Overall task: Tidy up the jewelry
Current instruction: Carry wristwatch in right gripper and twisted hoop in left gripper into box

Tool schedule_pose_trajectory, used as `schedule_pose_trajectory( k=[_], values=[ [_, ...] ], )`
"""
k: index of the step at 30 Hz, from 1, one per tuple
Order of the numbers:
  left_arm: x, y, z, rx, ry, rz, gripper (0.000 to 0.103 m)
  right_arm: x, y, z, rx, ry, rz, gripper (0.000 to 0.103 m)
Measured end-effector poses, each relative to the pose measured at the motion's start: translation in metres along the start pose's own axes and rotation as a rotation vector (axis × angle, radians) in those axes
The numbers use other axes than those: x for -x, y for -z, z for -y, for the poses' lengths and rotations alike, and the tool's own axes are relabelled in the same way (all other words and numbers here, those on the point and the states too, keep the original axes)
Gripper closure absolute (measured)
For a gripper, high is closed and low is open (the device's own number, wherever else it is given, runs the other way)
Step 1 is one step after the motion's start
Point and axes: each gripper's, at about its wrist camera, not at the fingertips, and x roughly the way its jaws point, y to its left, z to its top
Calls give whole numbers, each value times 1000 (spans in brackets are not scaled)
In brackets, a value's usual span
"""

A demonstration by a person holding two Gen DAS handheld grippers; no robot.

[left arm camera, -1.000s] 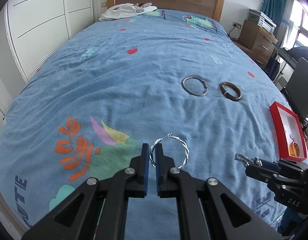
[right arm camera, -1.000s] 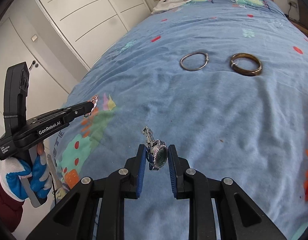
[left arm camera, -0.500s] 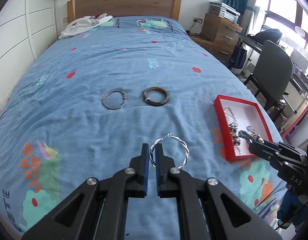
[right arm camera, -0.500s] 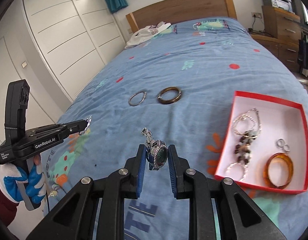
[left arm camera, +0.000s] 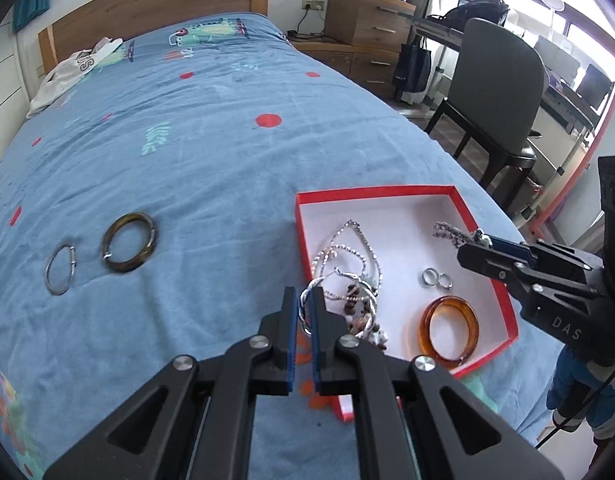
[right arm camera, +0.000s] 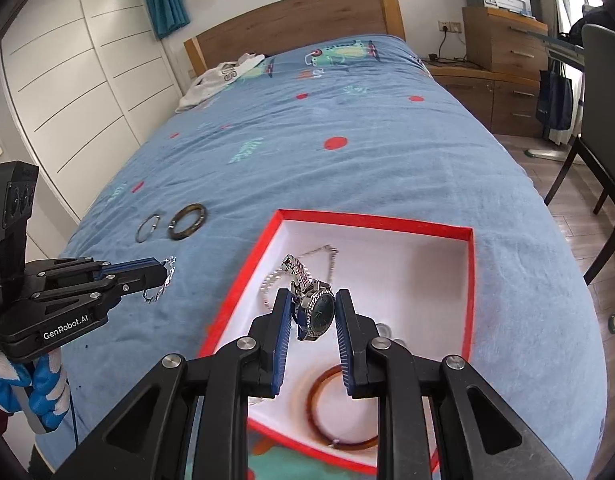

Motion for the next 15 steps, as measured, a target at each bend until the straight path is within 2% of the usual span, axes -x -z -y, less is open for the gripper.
schedule_pose_trajectory(
  k=[6,15],
  values=[
    [-51,-23,23,-58,-8,-44,98,-39,-10,37,-3,37,-71,81],
    [-101,-34,32,-75,-55,-94,98,-77,-19,57,42,78,-155,81]
  ],
)
